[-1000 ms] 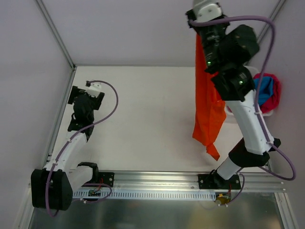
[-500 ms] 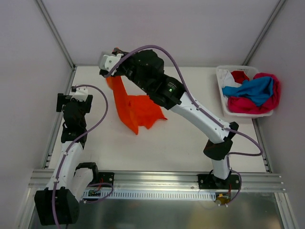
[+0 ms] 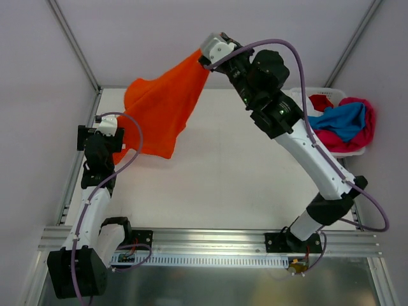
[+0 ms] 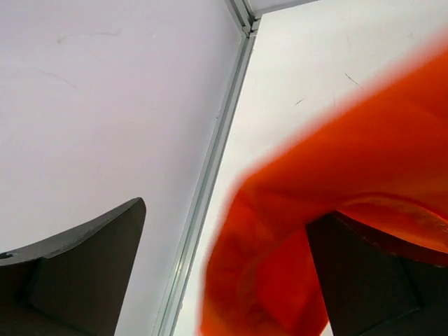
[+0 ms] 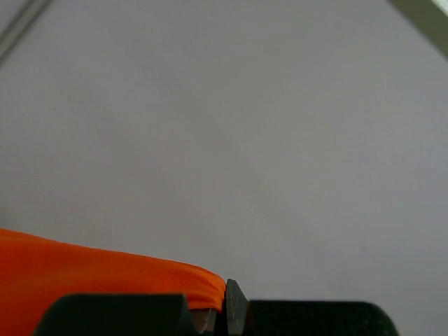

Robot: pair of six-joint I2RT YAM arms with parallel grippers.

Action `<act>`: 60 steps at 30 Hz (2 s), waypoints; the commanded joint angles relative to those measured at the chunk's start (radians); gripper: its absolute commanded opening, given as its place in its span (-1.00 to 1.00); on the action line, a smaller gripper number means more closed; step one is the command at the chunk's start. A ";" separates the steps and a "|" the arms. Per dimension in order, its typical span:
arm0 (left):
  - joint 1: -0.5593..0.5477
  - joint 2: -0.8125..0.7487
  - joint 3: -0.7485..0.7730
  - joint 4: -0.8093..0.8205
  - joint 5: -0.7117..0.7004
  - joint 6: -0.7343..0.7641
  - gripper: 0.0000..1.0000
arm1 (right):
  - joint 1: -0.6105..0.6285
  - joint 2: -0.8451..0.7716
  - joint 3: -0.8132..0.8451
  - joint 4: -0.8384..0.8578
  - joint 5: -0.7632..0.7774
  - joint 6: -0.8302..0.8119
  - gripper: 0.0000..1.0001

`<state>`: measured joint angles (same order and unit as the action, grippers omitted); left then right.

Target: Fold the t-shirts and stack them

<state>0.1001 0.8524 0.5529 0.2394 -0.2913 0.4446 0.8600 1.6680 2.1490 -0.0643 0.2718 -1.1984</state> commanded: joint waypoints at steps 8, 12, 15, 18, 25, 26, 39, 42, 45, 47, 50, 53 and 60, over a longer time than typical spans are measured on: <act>0.009 -0.013 0.053 -0.032 0.096 -0.011 0.92 | -0.294 -0.264 -0.882 0.168 0.132 0.031 -0.99; 0.009 -0.029 0.058 -0.068 0.158 0.006 0.93 | -0.363 -0.323 -1.093 0.224 0.168 0.008 -1.00; 0.003 -0.046 0.042 -0.097 0.256 0.020 0.94 | -0.398 -0.366 -1.181 0.228 0.191 0.013 -1.00; -0.020 -0.073 0.018 -0.150 0.400 0.046 0.97 | -0.420 -0.383 -1.215 0.233 0.217 0.013 -1.00; -0.471 -0.152 -0.139 -0.178 0.365 0.218 0.97 | -0.423 -0.335 -1.207 0.144 0.221 0.112 -1.00; -0.584 -0.132 -0.145 -0.178 0.333 0.232 0.97 | -0.423 -0.326 -1.203 0.136 0.219 0.134 -1.00; -0.945 0.279 -0.330 0.374 -0.060 0.529 0.91 | -0.421 -0.277 -1.193 0.084 0.231 0.191 -0.99; -0.941 0.434 -0.335 0.619 -0.144 0.624 0.80 | -0.421 -0.283 -1.201 0.081 0.231 0.195 -0.99; -0.907 0.650 -0.308 0.864 -0.228 0.689 0.59 | -0.420 -0.287 -1.203 0.069 0.218 0.209 -0.99; -0.875 0.796 -0.278 0.999 -0.258 0.758 0.32 | -0.420 -0.295 -1.209 0.069 0.208 0.223 -0.99; -0.850 0.907 -0.239 1.204 -0.305 0.827 -1.00 | -0.420 -0.316 -1.227 0.037 0.204 0.224 -0.99; -0.833 0.846 -0.240 1.195 -0.292 0.829 -1.00 | -0.420 -0.343 -1.244 0.037 0.204 0.220 -0.99; -0.715 0.323 -0.061 0.521 -0.192 0.576 -1.00 | -0.420 -0.367 -1.255 -0.002 0.185 0.243 -0.99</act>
<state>-0.6739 1.3464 0.3756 0.9550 -0.5240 1.1500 0.4419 1.3441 0.8921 -0.0494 0.4698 -0.9932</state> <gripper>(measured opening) 0.005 0.031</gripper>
